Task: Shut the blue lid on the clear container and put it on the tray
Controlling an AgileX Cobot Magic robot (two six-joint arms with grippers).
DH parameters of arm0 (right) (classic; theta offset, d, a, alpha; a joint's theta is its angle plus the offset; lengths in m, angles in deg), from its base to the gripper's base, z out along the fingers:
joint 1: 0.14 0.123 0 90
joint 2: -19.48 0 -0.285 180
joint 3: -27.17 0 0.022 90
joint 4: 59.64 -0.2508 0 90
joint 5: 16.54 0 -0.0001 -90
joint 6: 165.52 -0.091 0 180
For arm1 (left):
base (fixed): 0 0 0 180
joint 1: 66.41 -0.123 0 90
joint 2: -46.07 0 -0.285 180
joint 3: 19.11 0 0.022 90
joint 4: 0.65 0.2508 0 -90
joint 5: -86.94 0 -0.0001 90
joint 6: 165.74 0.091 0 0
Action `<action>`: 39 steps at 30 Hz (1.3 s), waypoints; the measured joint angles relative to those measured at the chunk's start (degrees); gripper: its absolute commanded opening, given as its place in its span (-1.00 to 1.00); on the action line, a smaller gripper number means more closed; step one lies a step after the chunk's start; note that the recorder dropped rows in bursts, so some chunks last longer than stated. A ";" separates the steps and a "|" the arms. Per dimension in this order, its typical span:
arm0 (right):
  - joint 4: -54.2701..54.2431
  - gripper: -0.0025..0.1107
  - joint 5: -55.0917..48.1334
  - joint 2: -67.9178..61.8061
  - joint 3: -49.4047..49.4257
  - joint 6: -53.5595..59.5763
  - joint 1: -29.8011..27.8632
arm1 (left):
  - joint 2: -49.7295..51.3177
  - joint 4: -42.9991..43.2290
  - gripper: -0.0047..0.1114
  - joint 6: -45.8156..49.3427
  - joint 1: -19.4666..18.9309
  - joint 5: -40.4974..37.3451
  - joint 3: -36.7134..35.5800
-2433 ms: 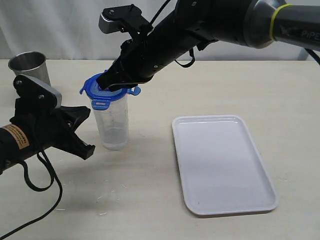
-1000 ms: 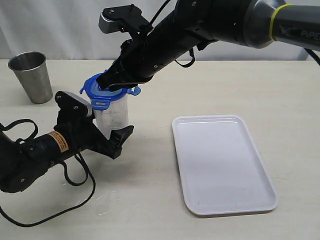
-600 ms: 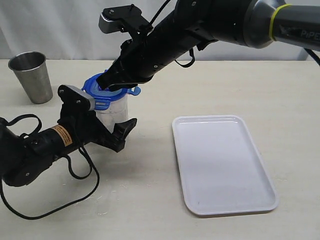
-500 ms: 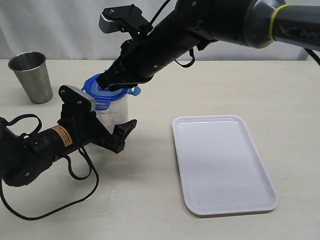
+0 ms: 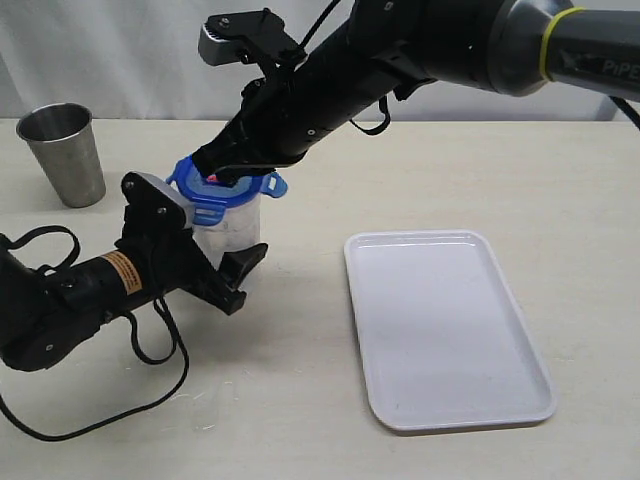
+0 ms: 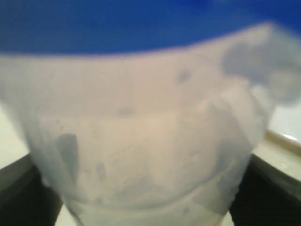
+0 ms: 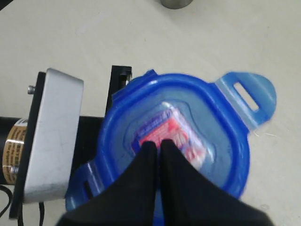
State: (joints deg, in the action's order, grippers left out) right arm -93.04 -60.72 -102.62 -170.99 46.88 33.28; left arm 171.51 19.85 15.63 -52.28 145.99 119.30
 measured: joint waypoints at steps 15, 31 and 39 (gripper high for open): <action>4.78 -0.74 0.10 4.24 -1.44 1.90 0.00 | 0.00 16.06 -0.92 0.11 -1.19 1.20 0.39; 8.35 -0.43 -24.68 13.65 -5.21 23.70 0.00 | 0.12 56.61 -0.92 -21.51 -14.29 8.70 6.92; 15.23 -0.43 -17.16 13.65 5.52 33.99 5.06 | 0.12 61.82 -0.92 -25.94 -14.67 8.94 8.24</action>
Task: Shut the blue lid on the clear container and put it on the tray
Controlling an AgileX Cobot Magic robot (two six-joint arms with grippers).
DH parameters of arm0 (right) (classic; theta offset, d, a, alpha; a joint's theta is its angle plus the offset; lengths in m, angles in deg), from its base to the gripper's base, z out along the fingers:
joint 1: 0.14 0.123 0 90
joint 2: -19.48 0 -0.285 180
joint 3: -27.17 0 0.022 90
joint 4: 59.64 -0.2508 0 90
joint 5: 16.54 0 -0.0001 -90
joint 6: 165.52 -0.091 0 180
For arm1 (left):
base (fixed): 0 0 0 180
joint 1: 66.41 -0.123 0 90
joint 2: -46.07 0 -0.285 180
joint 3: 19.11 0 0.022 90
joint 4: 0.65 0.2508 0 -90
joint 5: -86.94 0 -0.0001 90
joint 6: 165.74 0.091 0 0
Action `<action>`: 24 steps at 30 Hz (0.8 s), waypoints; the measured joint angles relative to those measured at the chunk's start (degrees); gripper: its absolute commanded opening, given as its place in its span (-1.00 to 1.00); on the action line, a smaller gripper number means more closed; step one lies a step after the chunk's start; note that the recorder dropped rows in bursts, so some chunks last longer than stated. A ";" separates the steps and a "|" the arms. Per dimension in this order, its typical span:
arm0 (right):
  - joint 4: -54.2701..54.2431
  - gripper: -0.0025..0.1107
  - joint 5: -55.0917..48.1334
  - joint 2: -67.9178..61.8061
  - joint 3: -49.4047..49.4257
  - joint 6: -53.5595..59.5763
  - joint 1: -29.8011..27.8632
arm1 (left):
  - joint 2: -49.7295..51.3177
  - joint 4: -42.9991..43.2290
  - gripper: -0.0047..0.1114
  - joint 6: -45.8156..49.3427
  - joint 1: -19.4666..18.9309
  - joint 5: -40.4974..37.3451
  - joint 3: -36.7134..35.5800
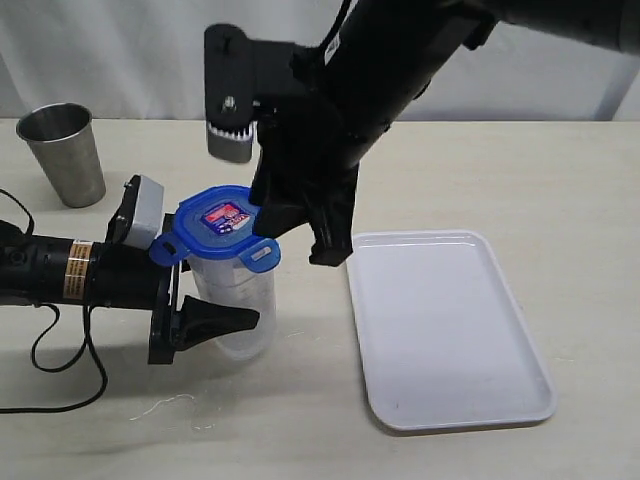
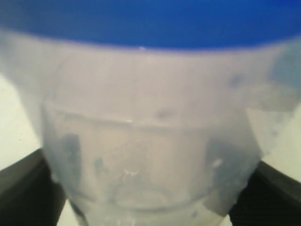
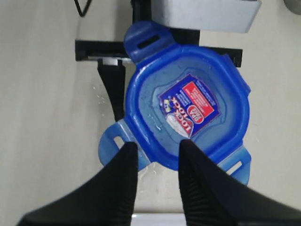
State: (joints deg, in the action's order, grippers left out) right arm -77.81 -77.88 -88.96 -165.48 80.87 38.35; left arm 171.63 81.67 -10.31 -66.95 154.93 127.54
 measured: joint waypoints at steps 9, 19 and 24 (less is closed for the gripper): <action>5.43 -0.32 4.12 -1.30 1.73 -1.21 2.18 | 0.00 -0.11 -0.92 -0.23 -0.03 -0.53 0.00; 7.78 -0.24 4.84 -2.75 1.83 -1.30 4.85 | 0.32 -0.22 -0.92 -0.23 -0.12 -1.70 0.00; 9.39 -0.24 5.21 -3.28 1.85 -1.55 6.22 | 0.45 -0.31 -0.92 -0.23 -0.12 -2.14 0.00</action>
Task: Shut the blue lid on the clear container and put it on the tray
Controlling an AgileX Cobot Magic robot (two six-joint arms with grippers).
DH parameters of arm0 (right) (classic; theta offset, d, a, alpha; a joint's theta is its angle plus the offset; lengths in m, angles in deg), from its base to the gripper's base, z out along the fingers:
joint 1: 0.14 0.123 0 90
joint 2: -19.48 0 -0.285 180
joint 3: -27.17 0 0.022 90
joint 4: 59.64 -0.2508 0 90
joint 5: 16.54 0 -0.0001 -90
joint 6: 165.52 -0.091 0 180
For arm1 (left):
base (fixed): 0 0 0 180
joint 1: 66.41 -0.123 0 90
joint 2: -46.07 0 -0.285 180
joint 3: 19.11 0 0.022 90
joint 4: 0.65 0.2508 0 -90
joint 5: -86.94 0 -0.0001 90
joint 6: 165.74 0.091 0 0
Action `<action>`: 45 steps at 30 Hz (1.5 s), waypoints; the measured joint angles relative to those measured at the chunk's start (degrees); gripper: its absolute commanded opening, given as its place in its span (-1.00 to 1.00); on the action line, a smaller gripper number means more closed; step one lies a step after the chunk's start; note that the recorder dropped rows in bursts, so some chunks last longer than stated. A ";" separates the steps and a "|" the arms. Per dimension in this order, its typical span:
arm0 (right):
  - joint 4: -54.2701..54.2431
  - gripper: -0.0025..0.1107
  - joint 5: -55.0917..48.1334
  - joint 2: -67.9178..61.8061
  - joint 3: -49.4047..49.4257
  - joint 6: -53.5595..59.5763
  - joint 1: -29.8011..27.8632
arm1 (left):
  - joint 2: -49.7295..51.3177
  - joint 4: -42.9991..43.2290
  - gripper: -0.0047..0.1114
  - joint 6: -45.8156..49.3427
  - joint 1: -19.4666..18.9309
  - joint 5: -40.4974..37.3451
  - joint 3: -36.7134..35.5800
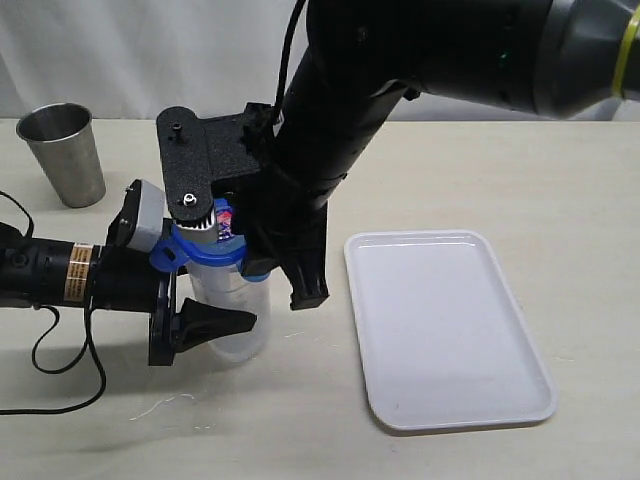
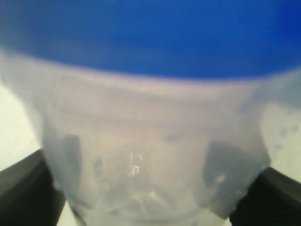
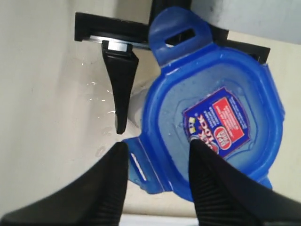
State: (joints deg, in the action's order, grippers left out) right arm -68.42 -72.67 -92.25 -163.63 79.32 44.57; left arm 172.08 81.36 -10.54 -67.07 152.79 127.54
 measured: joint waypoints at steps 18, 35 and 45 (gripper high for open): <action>1.52 -0.25 15.50 1.40 10.42 2.87 0.03 | 0.04 -2.19 -0.92 -0.35 -0.49 -2.12 0.00; 1.53 -0.30 21.43 -0.54 11.56 3.61 0.15 | 0.04 -5.03 -0.92 -0.40 -1.03 -3.14 0.05; 2.01 -0.30 25.70 -1.21 12.21 1.34 0.15 | 0.04 -6.61 -0.92 -0.92 -1.29 -3.52 0.48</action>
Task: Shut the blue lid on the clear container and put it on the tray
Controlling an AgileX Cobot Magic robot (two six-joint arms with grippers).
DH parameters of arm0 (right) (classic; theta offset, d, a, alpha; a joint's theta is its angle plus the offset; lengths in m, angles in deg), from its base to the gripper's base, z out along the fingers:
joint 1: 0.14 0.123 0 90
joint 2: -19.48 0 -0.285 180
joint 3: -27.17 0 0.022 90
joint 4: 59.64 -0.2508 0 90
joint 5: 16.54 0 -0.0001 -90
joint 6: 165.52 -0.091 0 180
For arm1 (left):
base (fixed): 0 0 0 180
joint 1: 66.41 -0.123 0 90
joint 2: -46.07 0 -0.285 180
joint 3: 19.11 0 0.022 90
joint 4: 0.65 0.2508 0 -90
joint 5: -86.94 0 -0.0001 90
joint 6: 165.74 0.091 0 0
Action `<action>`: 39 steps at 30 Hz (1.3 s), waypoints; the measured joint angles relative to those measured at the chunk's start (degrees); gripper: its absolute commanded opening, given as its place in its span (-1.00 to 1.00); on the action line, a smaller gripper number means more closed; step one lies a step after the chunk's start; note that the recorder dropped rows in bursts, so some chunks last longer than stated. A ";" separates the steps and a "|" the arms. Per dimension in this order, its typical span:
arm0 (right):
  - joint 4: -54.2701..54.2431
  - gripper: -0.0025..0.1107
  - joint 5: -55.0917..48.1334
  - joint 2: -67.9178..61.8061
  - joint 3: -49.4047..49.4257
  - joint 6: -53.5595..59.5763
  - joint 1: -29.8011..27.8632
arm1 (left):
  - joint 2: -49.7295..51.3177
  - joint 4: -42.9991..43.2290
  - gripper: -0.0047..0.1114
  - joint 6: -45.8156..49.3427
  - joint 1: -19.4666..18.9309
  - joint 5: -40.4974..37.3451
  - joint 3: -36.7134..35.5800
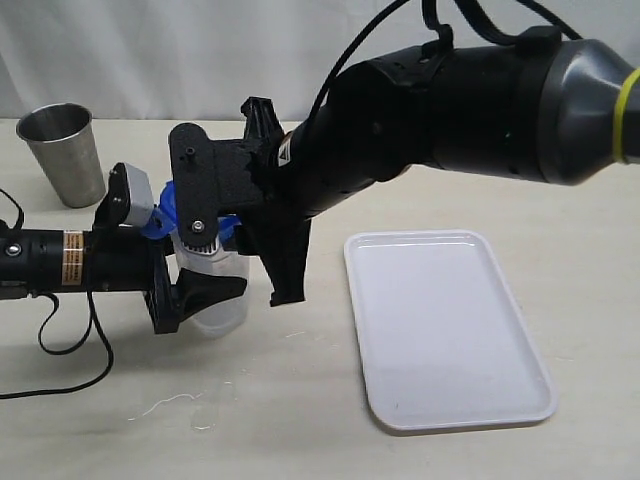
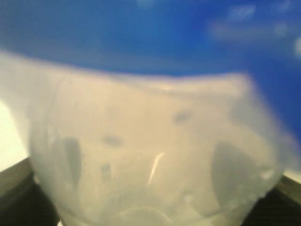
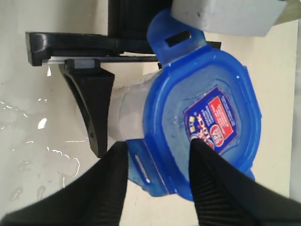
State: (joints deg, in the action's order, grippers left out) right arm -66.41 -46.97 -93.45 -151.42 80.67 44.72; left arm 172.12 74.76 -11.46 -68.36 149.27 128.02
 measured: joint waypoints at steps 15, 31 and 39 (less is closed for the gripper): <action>3.22 -0.30 6.75 0.00 2.59 -1.35 1.23 | 0.00 -0.71 -0.92 -0.58 -0.44 -0.21 0.00; -10.00 -0.28 -2.25 8.07 5.06 -10.25 1.42 | 0.00 2.42 -0.92 4.13 0.92 2.33 0.00; -23.16 -0.28 -12.36 8.52 -0.85 -11.62 -4.27 | 0.00 1.50 -0.92 3.98 1.23 4.86 0.00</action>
State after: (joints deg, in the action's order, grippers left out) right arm -89.57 -59.34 -84.93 -152.27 69.05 40.45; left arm 172.12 76.26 -7.48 -67.13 154.12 128.02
